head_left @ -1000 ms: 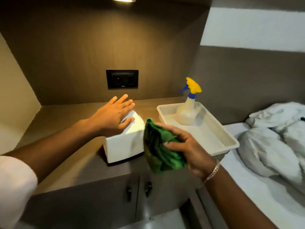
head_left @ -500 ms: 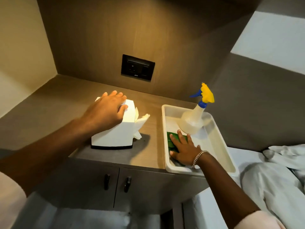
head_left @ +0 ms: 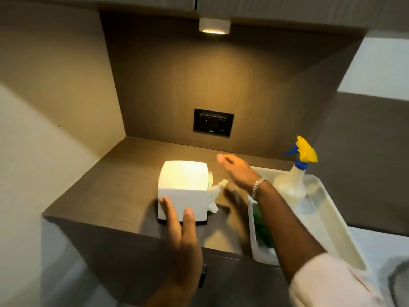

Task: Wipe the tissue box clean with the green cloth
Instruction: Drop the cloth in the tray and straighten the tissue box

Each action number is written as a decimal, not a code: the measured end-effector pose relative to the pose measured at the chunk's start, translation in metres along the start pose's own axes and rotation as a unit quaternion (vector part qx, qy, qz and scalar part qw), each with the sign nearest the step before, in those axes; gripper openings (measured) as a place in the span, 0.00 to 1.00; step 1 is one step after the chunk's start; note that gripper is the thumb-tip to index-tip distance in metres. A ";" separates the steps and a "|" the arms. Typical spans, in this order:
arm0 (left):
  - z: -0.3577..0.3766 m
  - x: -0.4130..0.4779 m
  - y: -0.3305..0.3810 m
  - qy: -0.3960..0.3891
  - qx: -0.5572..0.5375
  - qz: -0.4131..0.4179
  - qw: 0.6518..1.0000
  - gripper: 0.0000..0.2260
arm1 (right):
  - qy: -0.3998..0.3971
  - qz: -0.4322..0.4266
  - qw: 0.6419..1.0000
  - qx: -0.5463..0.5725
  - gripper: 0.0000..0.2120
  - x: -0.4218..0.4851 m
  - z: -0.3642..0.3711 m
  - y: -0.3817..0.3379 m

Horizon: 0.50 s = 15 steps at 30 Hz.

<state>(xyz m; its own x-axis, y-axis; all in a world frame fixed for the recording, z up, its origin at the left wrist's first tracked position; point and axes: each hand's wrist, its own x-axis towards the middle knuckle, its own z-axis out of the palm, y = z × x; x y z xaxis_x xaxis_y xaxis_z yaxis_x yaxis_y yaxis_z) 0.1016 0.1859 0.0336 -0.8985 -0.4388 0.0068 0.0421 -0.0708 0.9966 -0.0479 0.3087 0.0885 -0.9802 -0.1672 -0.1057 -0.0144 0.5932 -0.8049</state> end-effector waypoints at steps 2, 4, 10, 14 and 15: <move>0.011 -0.003 -0.004 -0.002 -0.053 -0.055 0.997 0.36 | -0.045 0.038 0.994 0.091 0.33 0.010 0.021 -0.016; 0.013 0.002 -0.004 -0.018 -0.066 -0.055 0.996 0.38 | -0.045 0.068 0.986 0.148 0.42 0.009 0.031 -0.018; -0.014 0.052 -0.017 -0.010 -0.193 -0.074 0.978 0.28 | 0.046 0.066 0.972 0.219 0.53 -0.031 0.056 -0.002; -0.031 0.091 -0.011 -0.100 -0.105 -0.088 0.986 0.27 | 0.003 0.047 0.965 0.259 0.54 -0.080 0.095 -0.009; -0.032 0.099 -0.008 -0.129 -0.095 -0.098 0.982 0.29 | -0.001 0.048 0.966 0.253 0.54 -0.086 0.103 -0.015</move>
<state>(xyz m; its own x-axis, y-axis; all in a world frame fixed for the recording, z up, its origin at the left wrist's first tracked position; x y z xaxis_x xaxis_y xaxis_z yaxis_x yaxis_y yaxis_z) 0.0263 0.1141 0.0237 -0.9772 -0.1613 -0.1381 -0.0832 -0.3074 0.9479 0.0568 0.2330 0.0490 -0.9718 -0.1325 -0.1951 0.1756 0.1460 -0.9736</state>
